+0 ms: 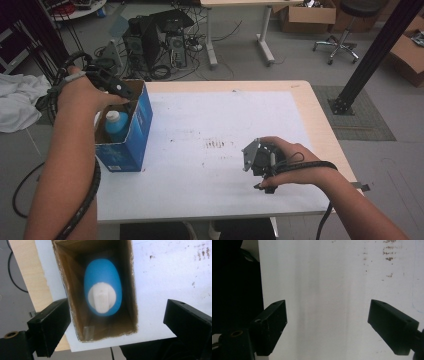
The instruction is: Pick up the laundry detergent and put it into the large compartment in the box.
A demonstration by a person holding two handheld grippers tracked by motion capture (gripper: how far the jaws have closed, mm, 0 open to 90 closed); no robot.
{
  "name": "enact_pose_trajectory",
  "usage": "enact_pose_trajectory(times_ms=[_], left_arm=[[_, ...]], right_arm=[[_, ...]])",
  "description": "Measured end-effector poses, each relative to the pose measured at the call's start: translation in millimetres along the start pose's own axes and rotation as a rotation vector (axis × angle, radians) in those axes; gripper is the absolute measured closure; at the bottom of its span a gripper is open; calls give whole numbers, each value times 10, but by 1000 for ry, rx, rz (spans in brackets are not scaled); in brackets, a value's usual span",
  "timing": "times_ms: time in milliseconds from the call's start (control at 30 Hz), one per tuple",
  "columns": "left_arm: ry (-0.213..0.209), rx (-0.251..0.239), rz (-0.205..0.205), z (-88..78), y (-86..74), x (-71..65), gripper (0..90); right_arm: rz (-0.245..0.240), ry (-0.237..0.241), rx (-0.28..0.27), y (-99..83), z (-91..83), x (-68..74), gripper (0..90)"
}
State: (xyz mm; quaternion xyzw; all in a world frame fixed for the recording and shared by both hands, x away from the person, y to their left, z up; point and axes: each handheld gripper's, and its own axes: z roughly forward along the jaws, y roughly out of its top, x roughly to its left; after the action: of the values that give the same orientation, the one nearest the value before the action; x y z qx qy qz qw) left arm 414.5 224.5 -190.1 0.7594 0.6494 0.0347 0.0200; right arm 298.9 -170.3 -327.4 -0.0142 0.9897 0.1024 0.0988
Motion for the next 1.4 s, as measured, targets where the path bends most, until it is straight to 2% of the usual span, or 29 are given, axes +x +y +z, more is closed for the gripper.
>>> enact_pose_trajectory(times_ms=[233,400,467,500,533,567,667,700,733,767,867,1033,1100,1167,1267,1400], left_arm=[[-11,-21,51,-114,6,-84,1],[-39,-46,126,-165,27,-180,1],[-45,-55,175,-181,42,-233,1],[-52,-61,216,-190,50,-277,1],[-57,-63,240,-194,54,-306,1],[-63,-71,299,-197,60,-365,1],[-69,-67,419,-195,63,-503,1],[-63,-70,496,-178,57,-577,1],[-55,-75,545,-165,43,-628,1],[-43,-73,611,-153,28,-678,1],[-44,-79,748,-108,6,-800,1],[-77,-76,889,-56,-44,-950,1],[-90,-74,957,-26,-79,-1015,1],[-79,-58,1021,31,-122,-1078,1],[-57,-12,1083,118,-168,-1161,1],[-65,-5,1146,196,-239,-1275,1]], right_arm=[[0,0,2,12,-16,-16,158],[3,2,5,11,-20,-33,158],[4,2,5,8,-22,-42,158],[5,2,6,6,-24,-47,158],[8,0,6,3,-26,-52,158],[9,2,8,1,-29,-56,158],[13,0,7,-5,-44,-72,158],[14,0,9,-6,-51,-77,158],[16,-2,10,-6,-57,-84,158],[16,-3,10,-5,-59,-88,158],[12,-6,20,9,-76,-99,158],[12,-10,30,27,-116,-117,158],[15,-12,34,31,-135,-130,158],[21,-13,35,34,-151,-144,158],[28,-13,38,43,-171,-168,158],[29,-16,46,52,-187,-189,158]])
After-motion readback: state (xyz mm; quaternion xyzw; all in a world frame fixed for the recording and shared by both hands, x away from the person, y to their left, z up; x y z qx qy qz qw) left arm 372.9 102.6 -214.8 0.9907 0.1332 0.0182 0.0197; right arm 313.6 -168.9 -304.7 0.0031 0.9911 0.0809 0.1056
